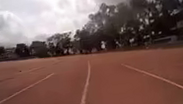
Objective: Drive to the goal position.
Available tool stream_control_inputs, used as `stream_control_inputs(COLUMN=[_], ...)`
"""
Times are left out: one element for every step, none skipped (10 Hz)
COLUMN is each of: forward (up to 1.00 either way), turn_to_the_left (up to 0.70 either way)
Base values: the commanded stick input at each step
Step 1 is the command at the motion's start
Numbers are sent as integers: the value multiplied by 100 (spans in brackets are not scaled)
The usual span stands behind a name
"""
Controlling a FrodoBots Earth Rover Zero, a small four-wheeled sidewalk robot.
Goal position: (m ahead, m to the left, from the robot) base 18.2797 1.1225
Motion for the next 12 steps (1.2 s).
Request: stream_control_inputs(forward=[60, 60, 60, 60, 60, 60, 60, 60, 60, 60, 60, 60], turn_to_the_left=[0, 0, 0, 0, 0, 0, 0, 0, 0, 0, 0, 0])
